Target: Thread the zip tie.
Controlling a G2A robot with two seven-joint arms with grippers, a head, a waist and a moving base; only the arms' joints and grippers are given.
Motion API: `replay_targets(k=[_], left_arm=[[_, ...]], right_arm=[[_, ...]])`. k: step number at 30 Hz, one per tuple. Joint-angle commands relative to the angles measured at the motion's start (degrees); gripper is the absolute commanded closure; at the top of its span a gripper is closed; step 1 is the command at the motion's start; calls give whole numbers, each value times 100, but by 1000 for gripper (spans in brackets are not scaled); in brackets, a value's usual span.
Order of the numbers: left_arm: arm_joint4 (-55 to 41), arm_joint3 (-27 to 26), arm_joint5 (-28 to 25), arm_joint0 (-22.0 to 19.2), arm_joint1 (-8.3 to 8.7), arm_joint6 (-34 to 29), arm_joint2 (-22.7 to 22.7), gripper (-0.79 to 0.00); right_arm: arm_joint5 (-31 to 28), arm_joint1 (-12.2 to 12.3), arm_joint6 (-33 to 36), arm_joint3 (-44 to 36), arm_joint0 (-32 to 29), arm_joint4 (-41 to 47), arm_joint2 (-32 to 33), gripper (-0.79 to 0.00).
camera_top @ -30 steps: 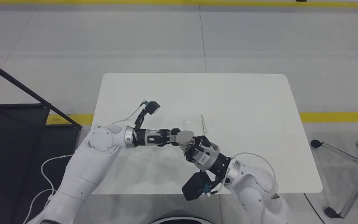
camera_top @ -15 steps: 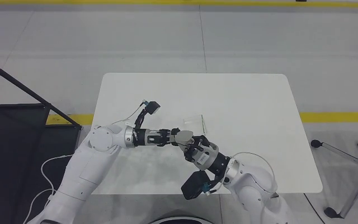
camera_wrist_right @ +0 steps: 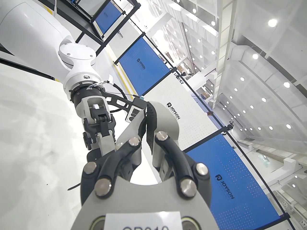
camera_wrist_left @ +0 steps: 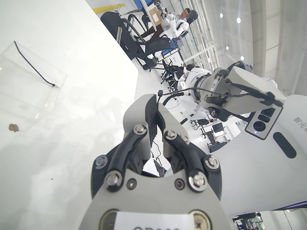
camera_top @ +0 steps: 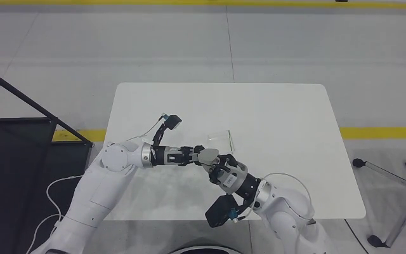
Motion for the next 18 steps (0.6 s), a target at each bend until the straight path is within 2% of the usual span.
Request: replay_targets(k=[1,18], left_arm=[[0,0,0,0,0,0,0,0],[0,0,0,0,0,0,0,0]], right_arm=[[-2,3,5,4,0,8,-3,0],[-101,38,85,13,37,-23,-16,0]])
